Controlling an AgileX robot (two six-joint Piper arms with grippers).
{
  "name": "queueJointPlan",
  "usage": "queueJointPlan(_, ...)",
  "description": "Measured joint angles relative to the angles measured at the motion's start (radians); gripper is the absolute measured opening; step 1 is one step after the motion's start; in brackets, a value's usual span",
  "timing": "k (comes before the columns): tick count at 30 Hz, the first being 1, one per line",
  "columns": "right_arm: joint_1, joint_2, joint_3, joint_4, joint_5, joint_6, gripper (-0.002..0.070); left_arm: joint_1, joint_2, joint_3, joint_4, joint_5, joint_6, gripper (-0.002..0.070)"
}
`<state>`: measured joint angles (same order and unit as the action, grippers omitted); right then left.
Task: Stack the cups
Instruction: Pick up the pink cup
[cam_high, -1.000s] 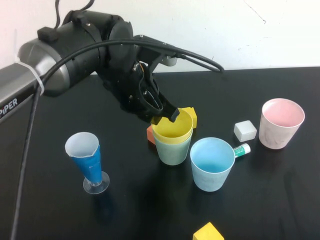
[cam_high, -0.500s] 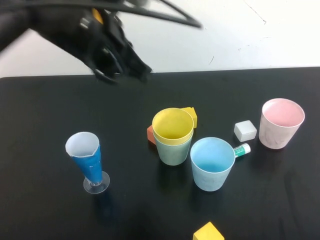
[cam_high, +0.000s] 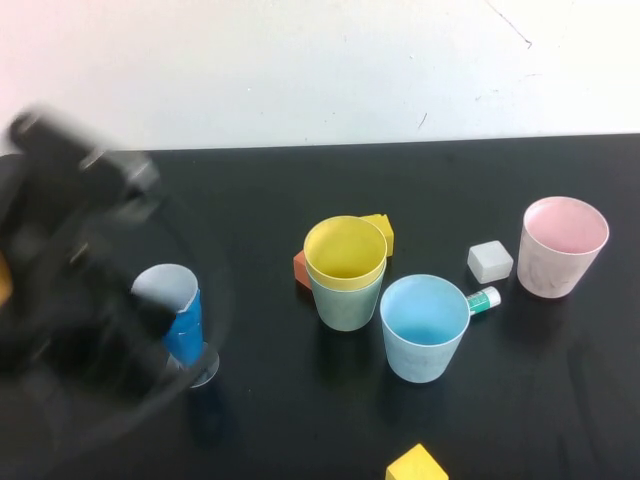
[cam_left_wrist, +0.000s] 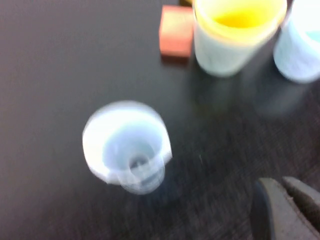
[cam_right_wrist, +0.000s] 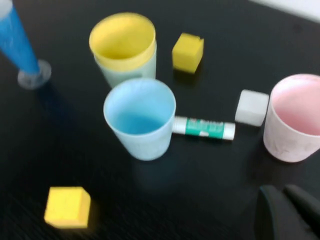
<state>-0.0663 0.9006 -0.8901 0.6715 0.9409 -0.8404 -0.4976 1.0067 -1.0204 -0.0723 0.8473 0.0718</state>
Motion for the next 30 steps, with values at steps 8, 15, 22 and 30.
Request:
queueJointPlan(8,0.011,0.33,-0.296,-0.146,0.134,0.014,0.001,0.0,-0.288,0.249,-0.009,-0.042,-0.014,0.0001)
queueJointPlan(15,0.174,0.612,-0.565,-0.48,0.278,0.176,0.0011,0.0,-0.383,0.366,-0.009,-0.085,-0.014,0.0001)
queueJointPlan(22,0.28,0.853,-0.795,-0.613,0.29,0.247,0.0074,0.0,-0.383,0.381,-0.006,-0.107,-0.014,0.0001)
queueJointPlan(30,0.28,1.047,-0.98,-0.644,0.29,0.365,0.0486,0.0,-0.383,0.381,-0.033,-0.082,-0.014,0.0001)
